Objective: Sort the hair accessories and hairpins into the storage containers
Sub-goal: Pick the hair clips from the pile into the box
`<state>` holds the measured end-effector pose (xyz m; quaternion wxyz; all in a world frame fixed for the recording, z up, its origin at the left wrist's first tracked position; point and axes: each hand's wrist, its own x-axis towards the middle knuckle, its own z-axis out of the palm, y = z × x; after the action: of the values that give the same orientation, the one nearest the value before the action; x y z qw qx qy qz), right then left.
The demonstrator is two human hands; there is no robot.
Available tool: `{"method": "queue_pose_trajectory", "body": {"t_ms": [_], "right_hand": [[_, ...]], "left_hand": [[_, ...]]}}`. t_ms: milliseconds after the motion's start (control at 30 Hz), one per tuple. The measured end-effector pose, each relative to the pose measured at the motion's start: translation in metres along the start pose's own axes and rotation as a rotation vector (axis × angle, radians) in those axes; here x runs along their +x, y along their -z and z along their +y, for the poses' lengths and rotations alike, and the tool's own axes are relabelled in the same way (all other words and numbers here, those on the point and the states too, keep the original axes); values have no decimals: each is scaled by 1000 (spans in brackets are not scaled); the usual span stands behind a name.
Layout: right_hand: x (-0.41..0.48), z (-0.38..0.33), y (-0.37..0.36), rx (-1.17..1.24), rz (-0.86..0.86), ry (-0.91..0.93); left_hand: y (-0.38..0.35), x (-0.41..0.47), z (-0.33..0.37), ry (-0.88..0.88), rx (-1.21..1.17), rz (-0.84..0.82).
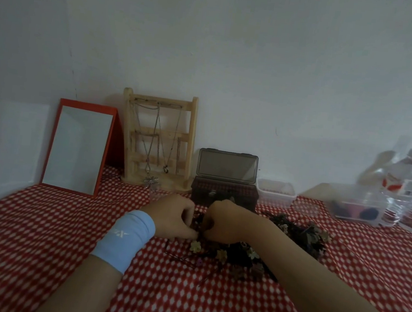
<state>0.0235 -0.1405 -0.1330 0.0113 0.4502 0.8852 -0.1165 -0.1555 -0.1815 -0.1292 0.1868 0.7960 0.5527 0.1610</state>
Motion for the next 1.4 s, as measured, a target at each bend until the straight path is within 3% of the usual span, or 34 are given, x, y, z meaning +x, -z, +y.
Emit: {"method": "queue_pose_trajectory", "body": {"t_ms": [133,300,467,767,933,1100,1400], "right_hand": [[-6,2,7,71,32,11],[-9,3,4,90,-78,24],[-19,12,11,143,91,-38],[-31,17,13,366,199,-106],[-28,18,14,269,243,-113],[-25,17,11,180,229,-97],[-43,-4,11,154,-38,80]], "left_hand": [[1,-2,-1,2,7,-77],[-4,0,10,-5,106,-191],[-10,2,8,3,203,-222],[-7,3,2,-12,152,-127],[-8,5,4,-28,146,-24],[-8,4,5,-24,122,-25],[2,-6,9,-28,190,-106]]}}
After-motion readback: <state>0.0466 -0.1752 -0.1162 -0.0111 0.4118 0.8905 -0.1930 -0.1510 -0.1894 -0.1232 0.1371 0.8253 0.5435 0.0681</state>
